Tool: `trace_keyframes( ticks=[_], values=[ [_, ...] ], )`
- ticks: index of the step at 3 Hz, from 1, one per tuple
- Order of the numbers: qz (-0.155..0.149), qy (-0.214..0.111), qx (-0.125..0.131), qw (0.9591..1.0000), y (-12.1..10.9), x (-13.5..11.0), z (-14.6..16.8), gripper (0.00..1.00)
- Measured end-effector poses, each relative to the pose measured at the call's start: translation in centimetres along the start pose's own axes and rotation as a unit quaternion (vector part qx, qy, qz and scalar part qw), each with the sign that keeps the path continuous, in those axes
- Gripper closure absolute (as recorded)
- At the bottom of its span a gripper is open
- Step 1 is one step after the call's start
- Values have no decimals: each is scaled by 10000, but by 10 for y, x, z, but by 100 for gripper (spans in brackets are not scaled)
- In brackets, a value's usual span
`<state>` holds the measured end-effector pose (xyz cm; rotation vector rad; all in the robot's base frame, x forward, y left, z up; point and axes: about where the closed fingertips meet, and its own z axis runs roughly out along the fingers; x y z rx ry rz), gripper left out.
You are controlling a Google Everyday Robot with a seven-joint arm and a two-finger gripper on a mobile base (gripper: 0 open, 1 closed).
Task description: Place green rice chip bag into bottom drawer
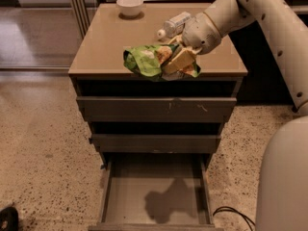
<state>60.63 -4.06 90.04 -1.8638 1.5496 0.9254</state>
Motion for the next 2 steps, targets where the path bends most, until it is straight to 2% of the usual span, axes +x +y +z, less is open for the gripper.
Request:
trace_keyframes(
  ticks=[1, 2],
  values=[
    [70, -378, -116, 9992, 31, -11, -8, 100],
    [73, -424, -9, 9991, 24, -14, -5, 100]
  ],
)
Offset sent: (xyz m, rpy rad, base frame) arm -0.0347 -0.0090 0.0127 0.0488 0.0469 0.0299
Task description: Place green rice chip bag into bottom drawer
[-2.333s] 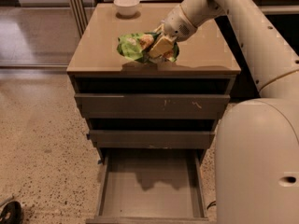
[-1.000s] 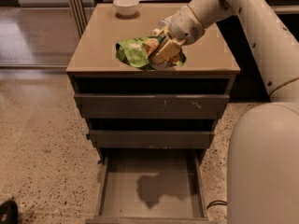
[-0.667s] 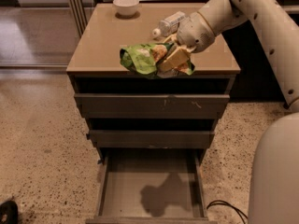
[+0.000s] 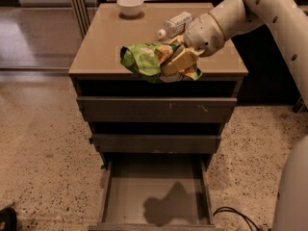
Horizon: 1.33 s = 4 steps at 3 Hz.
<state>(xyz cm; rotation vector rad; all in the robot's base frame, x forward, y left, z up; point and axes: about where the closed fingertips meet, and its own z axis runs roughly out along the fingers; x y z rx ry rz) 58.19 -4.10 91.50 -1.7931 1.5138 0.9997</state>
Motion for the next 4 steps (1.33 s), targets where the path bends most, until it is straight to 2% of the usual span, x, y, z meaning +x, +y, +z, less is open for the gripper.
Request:
trace_keyframes(
  ticks=[1, 2, 3, 4],
  values=[
    [66, 28, -23, 10000, 4, 5, 8, 100],
    [-26, -95, 330, 9994, 33, -11, 1, 100],
    [-74, -165, 951, 9953, 82, -36, -7, 100],
    [169, -322, 1238, 9916, 125, -26, 5, 100]
  ],
)
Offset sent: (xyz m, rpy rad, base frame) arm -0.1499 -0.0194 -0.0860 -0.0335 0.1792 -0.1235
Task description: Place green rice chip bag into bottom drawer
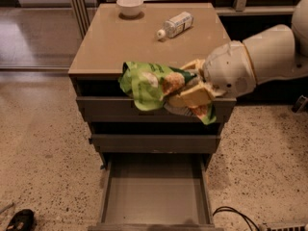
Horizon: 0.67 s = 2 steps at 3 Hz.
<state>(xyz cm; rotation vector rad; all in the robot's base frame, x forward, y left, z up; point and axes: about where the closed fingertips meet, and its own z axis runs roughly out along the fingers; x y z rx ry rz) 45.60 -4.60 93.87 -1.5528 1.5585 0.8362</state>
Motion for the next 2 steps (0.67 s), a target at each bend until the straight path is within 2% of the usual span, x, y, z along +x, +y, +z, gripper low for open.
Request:
trace_keyframes(
  ticks=[1, 2],
  values=[
    [601, -106, 48, 9981, 43, 56, 8, 100],
    [1305, -141, -396, 9906, 92, 130, 45, 100]
  ],
)
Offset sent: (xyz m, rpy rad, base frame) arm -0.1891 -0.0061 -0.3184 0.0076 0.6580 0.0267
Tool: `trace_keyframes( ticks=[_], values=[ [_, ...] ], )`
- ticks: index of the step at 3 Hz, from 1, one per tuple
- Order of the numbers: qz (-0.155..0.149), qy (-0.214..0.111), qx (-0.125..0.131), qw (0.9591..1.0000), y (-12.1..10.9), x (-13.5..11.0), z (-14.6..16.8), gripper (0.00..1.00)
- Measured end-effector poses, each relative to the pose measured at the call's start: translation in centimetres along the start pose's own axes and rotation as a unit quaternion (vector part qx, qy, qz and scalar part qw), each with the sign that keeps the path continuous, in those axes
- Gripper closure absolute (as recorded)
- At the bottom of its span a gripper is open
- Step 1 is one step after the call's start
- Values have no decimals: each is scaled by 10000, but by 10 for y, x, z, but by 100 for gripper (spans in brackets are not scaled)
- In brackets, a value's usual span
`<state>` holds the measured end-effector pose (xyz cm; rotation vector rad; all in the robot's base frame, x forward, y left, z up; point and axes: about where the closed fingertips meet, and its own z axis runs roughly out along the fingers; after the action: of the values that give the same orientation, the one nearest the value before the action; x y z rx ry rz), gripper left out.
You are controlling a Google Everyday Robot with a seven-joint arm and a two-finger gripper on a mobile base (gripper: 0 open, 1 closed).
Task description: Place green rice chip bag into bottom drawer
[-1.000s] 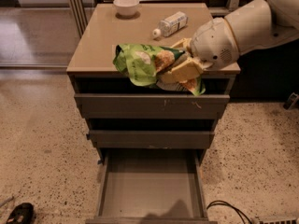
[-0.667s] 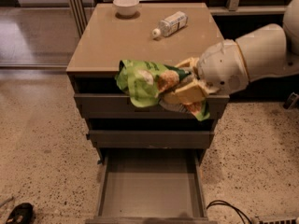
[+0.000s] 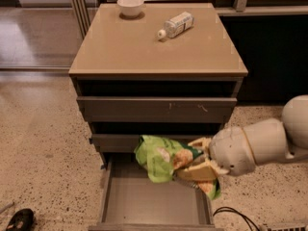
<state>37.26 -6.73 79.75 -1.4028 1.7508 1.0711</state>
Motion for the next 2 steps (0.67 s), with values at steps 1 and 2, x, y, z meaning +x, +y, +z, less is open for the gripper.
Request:
trace_keyframes(
  ticks=[1, 2],
  values=[
    [241, 125, -334, 9991, 22, 27, 23, 100],
    [242, 125, -334, 9991, 22, 27, 23, 100]
  ],
)
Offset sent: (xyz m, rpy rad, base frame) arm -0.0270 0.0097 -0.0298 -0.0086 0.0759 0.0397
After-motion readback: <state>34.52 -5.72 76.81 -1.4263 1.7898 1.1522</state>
